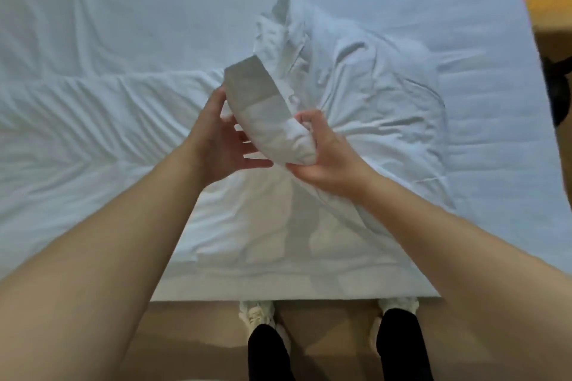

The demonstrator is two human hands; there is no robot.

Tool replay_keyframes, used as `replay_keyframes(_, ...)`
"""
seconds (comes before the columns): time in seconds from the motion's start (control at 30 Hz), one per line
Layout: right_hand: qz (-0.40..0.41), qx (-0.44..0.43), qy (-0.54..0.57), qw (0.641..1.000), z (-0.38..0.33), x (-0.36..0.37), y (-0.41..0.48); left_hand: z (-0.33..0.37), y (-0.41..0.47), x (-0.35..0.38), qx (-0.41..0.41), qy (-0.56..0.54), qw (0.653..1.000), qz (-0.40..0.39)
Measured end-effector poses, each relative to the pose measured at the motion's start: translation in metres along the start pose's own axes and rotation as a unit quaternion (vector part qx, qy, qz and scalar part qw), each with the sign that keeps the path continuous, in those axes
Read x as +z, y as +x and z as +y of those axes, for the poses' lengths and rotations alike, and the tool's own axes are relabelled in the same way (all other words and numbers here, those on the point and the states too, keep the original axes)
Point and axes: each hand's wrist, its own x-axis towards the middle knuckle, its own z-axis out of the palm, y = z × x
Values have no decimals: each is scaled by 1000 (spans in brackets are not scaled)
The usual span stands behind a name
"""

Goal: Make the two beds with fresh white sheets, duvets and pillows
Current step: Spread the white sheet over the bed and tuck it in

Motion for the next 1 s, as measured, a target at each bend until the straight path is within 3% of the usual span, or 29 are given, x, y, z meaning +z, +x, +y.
replay_keyframes(0.17, -220, 35, -112, 968, 36, 100, -18, -57, -8, -102, -109, 61, 990, 68)
replay_keyframes(0.27, -296, -2, -177, 939, 51, 117, -24, -80, -1, -116, -141, 207, 962, 112)
replay_keyframes(0.33, -279, -4, -124, 952, 43, 121, -19, -93, 10, -117, -137, 282, 939, 142)
replay_keyframes(0.4, -174, 8, -85, 981, 38, 115, -16, -100, 18, -105, -104, 311, 932, 152)
replay_keyframes(0.43, -90, -11, -118, 989, 40, 111, -12, -100, 22, -96, -93, 313, 933, 153)
replay_keyframes(0.5, 36, -39, -283, 958, 53, 98, -2, -101, 36, -77, -81, 320, 933, 142)
replay_keyframes(0.53, 40, -8, -349, 936, 59, 92, 4, -103, 41, -67, -82, 351, 923, 134)
replay_keyframes(0.63, -80, 83, -420, 900, 73, 87, 11, -112, 61, -50, -60, 477, 857, 184)
replay_keyframes(0.7, -107, 57, -410, 904, 78, 87, 6, -109, 59, -45, -6, 496, 839, 225)
replay_keyframes(0.83, -79, 16, -362, 928, 66, 82, -10, -97, 24, -66, 52, 515, 821, 242)
replay_keyframes(0.9, -94, 13, -368, 925, 51, 89, -20, -103, -7, -105, 16, 540, 794, 279)
replay_keyframes(1.0, -172, 46, -424, 888, 49, 104, -26, -120, -38, -168, -149, 554, 777, 259)
